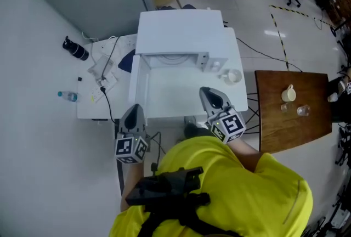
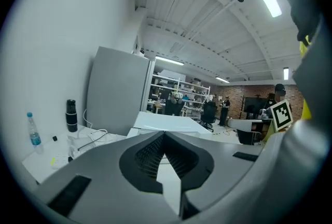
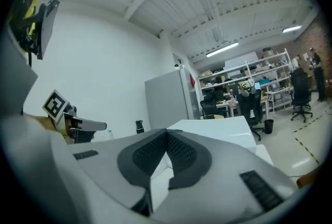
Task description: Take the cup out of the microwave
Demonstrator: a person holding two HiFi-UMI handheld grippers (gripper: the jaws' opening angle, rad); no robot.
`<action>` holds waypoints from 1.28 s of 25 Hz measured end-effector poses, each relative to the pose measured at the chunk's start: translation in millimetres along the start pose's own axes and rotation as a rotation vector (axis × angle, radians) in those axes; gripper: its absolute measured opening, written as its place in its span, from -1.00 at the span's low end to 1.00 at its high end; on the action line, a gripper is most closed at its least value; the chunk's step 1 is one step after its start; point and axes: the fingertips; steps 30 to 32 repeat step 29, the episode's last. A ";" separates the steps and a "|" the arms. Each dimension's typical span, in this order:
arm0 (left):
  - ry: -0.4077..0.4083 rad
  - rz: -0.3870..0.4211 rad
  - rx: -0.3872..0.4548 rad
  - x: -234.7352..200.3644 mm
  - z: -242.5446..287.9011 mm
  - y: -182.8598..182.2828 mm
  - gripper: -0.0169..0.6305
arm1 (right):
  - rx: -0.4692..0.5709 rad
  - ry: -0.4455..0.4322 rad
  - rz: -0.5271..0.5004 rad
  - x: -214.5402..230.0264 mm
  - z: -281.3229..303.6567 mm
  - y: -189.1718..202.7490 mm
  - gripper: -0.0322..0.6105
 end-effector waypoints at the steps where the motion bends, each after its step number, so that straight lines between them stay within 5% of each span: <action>1: -0.012 -0.005 0.002 -5.0 -9.9 -1.1 -0.93 | -0.006 -0.007 -0.003 -4.2 -1.5 0.8 -0.89; 9: -0.075 -0.049 -0.005 -24.2 -60.5 20.2 -0.93 | -0.033 -0.069 -0.008 -55.5 -16.0 12.6 -0.89; 32: 0.000 -0.026 -0.046 4.1 -84.2 45.4 -0.93 | -0.024 0.068 0.001 -57.4 -69.8 27.9 -0.89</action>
Point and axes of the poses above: the fingertips, and each gripper's own axes: z forward along the fingers, x to its right, y out of its underside, and after that the axes turned 2 degrees about y, right-handed
